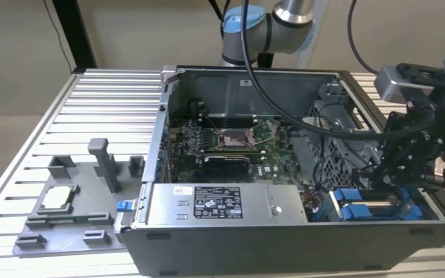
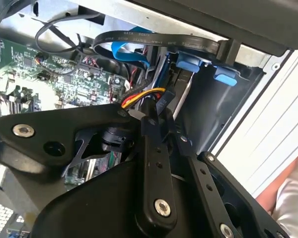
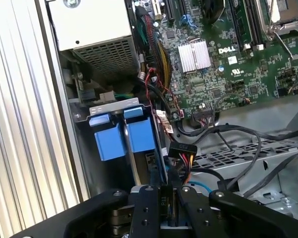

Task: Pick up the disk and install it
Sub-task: 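Insert the first disk wire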

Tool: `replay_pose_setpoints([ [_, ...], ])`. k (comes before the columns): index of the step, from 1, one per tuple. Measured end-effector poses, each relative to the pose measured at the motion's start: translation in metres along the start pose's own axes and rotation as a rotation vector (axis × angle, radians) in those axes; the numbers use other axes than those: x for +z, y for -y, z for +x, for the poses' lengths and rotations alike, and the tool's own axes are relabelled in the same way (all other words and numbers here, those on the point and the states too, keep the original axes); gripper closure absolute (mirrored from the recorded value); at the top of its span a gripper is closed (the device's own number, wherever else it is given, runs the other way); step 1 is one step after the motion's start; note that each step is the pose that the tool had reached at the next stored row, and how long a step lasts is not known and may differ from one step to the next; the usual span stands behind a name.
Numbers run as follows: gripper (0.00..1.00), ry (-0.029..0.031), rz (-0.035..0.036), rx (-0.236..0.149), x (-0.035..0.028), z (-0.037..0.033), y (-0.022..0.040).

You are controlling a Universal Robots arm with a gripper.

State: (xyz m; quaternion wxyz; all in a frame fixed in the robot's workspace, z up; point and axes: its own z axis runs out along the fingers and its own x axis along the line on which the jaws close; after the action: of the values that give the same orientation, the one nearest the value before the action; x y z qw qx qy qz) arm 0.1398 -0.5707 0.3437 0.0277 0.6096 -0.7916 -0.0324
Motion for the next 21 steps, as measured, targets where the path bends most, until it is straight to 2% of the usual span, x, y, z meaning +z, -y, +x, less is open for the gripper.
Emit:
replay_pose_setpoints([
  [2,1.00,-0.0034,-0.0044,-0.003,0.0005,-0.0005,0.0010],
  [7,1.00,-0.0159,-0.0250,-0.011,0.0016,-0.0015,0.0028],
  [10,1.00,-0.0198,-0.0360,-0.017,0.0017,-0.0020,0.0041],
  [13,1.00,-0.0227,-0.0419,-0.029,0.0015,-0.0028,0.0066],
  [18,1.00,-0.0273,-0.0475,-0.058,0.0010,-0.0041,0.0115],
  [19,1.00,-0.0288,-0.0521,-0.061,0.0010,-0.0043,0.0125],
  [21,1.00,-0.0336,-0.0688,-0.066,0.0011,-0.0046,0.0134],
])
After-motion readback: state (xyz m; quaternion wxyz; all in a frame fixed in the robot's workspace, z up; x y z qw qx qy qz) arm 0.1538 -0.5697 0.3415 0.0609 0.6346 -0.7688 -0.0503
